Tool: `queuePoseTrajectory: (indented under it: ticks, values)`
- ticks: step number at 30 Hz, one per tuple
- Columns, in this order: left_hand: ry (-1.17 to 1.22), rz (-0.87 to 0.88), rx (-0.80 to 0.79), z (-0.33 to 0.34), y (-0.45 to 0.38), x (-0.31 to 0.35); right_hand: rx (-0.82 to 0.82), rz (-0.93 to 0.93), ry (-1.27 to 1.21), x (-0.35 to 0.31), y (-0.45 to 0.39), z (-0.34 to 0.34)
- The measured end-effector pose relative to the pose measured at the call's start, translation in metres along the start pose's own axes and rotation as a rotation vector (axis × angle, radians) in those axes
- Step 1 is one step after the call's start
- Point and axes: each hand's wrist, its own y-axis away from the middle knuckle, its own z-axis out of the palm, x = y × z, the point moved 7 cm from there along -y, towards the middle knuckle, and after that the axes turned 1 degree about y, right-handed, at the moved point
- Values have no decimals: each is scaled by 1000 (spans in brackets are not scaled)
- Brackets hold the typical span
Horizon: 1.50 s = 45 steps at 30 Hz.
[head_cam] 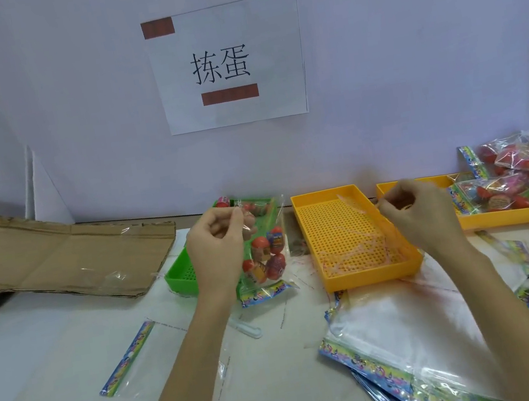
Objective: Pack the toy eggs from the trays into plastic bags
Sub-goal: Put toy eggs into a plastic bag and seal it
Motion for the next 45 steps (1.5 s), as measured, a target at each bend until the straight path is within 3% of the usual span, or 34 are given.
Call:
queuePoseTrajectory:
  ticks: [4,16,20,23,26,29,34,39,45]
  values:
    - [-17,9,-27,3,0,-1,-161,11,123,22,-1,7]
    - [-29,44,-131,12,4,5,-49,107,199,38,-10,-20]
    - [47,29,-176,16,6,8,34,40,59,16,-11,-27]
    - [116,12,-190,18,7,10,27,-20,-237,-17,-5,-20]
    - [198,-14,-163,18,8,11,-332,21,-569,-51,10,13]
    - [249,-34,-133,18,9,11,-603,7,-601,-78,33,48]
    - [311,-77,-142,18,9,10,-453,77,-713,-90,43,60]
    - [384,-161,-313,28,10,7,-454,203,-807,-86,44,60]
    - [379,-183,-278,26,10,0,-500,369,-920,-82,47,65]
